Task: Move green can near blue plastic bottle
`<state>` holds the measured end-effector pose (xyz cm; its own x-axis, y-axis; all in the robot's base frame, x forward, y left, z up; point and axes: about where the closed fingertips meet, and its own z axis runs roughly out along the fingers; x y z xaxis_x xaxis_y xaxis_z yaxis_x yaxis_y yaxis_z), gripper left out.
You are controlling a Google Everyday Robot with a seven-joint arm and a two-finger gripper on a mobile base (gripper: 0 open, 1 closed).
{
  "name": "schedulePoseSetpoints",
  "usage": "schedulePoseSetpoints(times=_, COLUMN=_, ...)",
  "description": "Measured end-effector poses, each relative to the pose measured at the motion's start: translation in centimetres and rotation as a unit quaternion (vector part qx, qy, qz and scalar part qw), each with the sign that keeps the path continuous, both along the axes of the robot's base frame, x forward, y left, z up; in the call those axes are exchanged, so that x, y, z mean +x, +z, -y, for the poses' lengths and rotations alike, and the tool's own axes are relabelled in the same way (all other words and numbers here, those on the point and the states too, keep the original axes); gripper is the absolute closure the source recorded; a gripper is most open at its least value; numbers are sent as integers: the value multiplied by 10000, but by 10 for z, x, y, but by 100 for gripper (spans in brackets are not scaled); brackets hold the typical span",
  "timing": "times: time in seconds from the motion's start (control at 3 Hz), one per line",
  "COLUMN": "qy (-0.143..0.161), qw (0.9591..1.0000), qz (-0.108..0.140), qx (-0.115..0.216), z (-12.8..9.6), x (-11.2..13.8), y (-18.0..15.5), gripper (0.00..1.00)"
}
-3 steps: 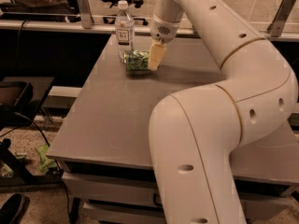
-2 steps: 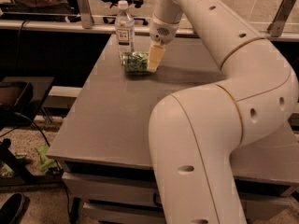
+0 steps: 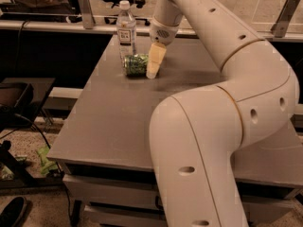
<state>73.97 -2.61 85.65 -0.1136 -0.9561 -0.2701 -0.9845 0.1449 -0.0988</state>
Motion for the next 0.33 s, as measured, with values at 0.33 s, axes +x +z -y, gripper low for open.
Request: schedulePoseSetpoints(times=0.33, qy=0, qw=10000, qz=0, qx=0, z=0, x=0, y=0, gripper=0)
